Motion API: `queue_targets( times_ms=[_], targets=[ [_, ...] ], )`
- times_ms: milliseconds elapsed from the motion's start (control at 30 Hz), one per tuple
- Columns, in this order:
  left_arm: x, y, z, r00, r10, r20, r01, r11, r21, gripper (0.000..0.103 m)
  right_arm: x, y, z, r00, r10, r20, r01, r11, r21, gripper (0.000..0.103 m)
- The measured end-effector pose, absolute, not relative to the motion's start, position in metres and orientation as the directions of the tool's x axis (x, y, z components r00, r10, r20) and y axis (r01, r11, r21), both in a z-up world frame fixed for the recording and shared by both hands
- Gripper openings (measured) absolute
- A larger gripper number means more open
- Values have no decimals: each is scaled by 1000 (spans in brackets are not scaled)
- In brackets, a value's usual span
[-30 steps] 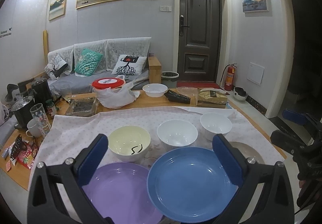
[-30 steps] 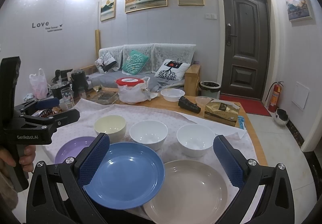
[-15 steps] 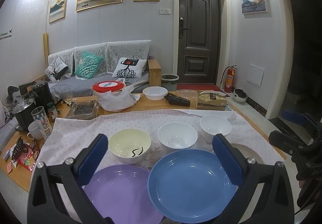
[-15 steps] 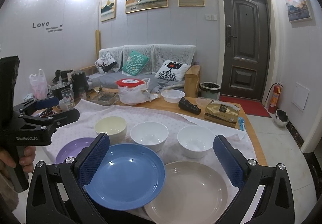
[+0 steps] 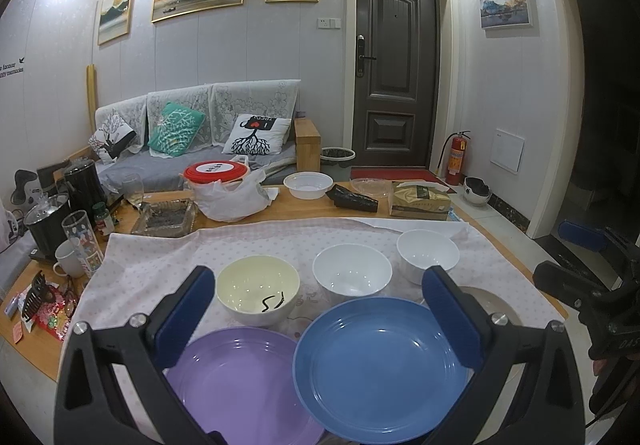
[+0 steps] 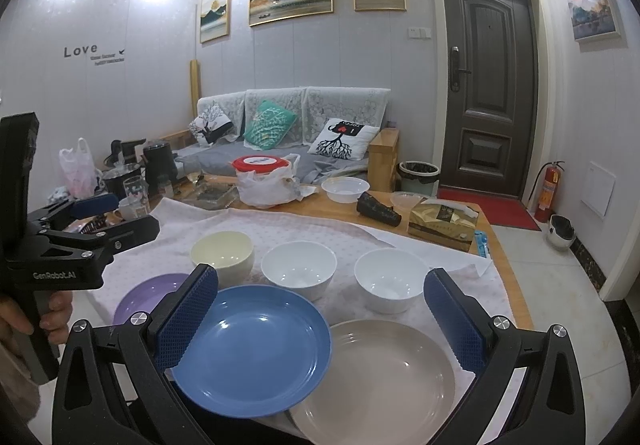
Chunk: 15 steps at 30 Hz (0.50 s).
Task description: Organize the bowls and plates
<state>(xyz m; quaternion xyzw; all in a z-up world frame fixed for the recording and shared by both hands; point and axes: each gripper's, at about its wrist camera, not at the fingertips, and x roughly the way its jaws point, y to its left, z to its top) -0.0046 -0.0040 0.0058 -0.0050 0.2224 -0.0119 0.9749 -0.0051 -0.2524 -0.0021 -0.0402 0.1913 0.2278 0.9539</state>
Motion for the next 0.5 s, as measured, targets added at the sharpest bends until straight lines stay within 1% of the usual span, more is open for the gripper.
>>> queue_targets(
  times_ms=[267,500],
  targets=[
    [-5,-3,6,901,-27,-434,22,1000,-16,103,-7,-243,-7,815,437,-381,-463,886,24,102],
    [-4,-3,6,901,-29,-434,23,1000,-19,103,-9,-245,1,817,446,-366,-469,883,28,102]
  ],
)
